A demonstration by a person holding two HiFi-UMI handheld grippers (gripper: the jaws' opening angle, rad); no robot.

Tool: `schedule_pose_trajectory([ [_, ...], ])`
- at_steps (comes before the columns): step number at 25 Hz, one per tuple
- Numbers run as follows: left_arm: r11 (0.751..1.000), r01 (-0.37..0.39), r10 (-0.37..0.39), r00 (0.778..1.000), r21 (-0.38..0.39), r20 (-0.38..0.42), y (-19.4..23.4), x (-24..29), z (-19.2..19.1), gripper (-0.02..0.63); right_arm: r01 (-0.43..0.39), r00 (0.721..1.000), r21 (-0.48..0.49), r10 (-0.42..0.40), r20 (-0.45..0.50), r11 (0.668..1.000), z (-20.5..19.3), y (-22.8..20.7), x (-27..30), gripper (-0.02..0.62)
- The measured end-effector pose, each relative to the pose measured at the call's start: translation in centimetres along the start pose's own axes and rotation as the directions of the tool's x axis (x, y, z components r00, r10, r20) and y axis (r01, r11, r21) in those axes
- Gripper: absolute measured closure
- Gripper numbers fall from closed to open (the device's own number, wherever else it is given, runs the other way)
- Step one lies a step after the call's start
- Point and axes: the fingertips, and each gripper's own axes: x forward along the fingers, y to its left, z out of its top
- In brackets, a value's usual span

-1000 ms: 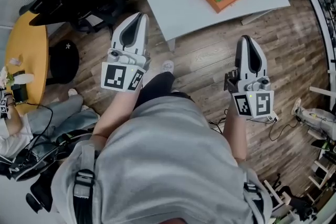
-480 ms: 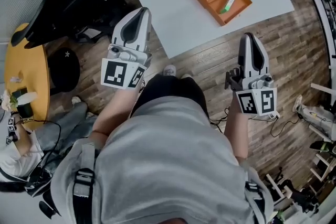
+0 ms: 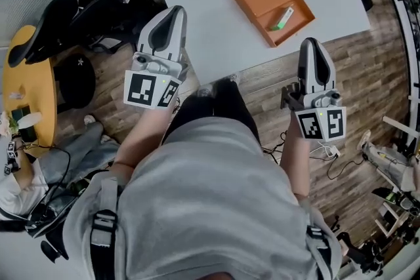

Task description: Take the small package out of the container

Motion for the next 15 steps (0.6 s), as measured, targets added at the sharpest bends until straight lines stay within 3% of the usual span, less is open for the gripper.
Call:
schedule_pose_trajectory([
  [7,0.994,-0.105,0.104,0.994,0.032,0.031,0.1,5.5,-0.3,0.586,-0.101,0.995,-0.005,0.101,-0.007,0.995,1.3,-6.0,5.1,0.543],
  [15,0.982,-0.181,0.18,0.983,0.05,0.036,0.3,8.1,-1.2,0.586,-0.136,0.989,-0.004,0.136,-0.063,0.991,0.7,-10.8,7.1,0.541],
])
